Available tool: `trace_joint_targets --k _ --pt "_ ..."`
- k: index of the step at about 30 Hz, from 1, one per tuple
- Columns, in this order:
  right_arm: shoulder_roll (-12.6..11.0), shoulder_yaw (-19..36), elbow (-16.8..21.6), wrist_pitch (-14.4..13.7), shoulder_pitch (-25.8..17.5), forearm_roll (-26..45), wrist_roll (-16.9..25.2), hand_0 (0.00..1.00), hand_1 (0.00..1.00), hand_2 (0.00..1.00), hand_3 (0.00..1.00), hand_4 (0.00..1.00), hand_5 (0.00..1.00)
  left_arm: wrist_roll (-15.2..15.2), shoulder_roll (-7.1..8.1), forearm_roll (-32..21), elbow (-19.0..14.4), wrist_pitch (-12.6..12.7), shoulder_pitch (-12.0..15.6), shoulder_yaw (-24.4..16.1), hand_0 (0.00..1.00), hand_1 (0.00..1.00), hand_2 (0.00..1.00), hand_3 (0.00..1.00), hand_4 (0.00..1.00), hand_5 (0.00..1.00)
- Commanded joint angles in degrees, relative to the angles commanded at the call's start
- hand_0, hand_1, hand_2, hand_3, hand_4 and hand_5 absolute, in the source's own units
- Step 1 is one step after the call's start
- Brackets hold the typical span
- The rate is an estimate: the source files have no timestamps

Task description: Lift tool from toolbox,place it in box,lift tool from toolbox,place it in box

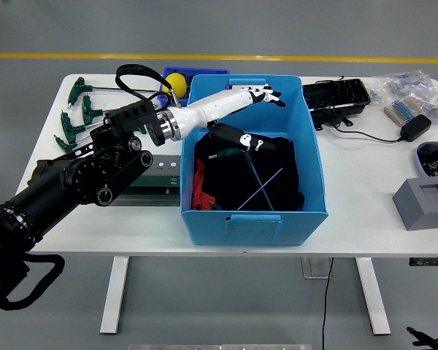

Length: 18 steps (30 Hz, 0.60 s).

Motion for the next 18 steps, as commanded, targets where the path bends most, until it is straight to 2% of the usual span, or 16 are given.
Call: trace_joint_targets --k 2,3,5,7,8,10,12,14,15,18 --pt "0.0 -0.1 -0.1 -0.1 -0.1 0.3 0.1 0.631 0.599 0.664 0.541 0.785 0.663 1.1 0.47 -1.3 -4.8 -1.8 3.2 -5.1 0.857 0.903 0.939 0.809 0.997 0.678" --pt "0.0 -0.2 -0.1 -0.1 -0.2 0.5 0.2 0.629 0.596 0.664 0.541 0.785 0.663 2.5 0.83 -2.9 -7.8 -3.3 5.5 -8.0 0.800 0.819 0.847 0.752 0.980 0.680" --pt "0.0 -0.2 -0.1 -0.1 -0.3 0.6 0.3 0.629 0.596 0.664 0.541 0.785 0.663 4.9 1.18 -4.8 -11.5 -5.3 8.2 -12.0 0.800 0.819 0.847 0.752 0.980 0.680" --pt "0.0 -0.3 -0.1 -0.1 -0.3 0.5 0.4 0.629 0.596 0.664 0.541 0.785 0.663 8.9 1.47 -7.3 -15.0 -8.2 11.8 -15.8 0.800 0.819 0.847 0.752 0.980 0.680" --pt "0.0 -0.3 -0.1 -0.1 -0.4 0.5 0.4 0.625 0.596 0.664 0.541 0.785 0.663 10.8 1.58 -8.7 -16.2 -9.2 13.4 -17.2 0.777 0.785 0.795 0.705 0.949 0.667" --pt "0.0 -0.2 -0.1 -0.1 -0.4 0.4 0.4 0.625 0.596 0.664 0.541 0.785 0.663 15.1 1.62 -12.6 -18.2 -11.2 16.8 -20.0 0.777 0.785 0.795 0.705 0.949 0.667" --pt "0.1 -0.2 -0.2 -0.1 -0.6 0.4 0.4 0.625 0.596 0.664 0.541 0.785 0.663 19.8 1.99 -17.5 -20.2 -11.7 20.9 -22.4 0.777 0.785 0.795 0.705 0.949 0.667" --pt "0.1 -0.1 -0.2 -0.1 -0.8 0.3 0.4 0.625 0.596 0.664 0.541 0.785 0.663 23.3 2.49 -22.0 -21.9 -11.9 24.4 -24.0 0.777 0.785 0.795 0.705 0.949 0.667" --pt "0.2 -0.2 -0.2 -0.1 -0.8 0.4 0.4 0.624 0.597 0.662 0.541 0.785 0.662 24.3 2.60 -23.8 -22.4 -12.0 25.8 -24.6 0.755 0.752 0.791 0.703 0.958 0.687" --pt "0.3 -0.3 -0.3 -0.2 -1.0 0.7 0.5 0.624 0.597 0.662 0.541 0.785 0.662 27.2 2.56 -29.9 -25.0 -11.1 31.4 -28.2 0.755 0.752 0.791 0.703 0.958 0.687"
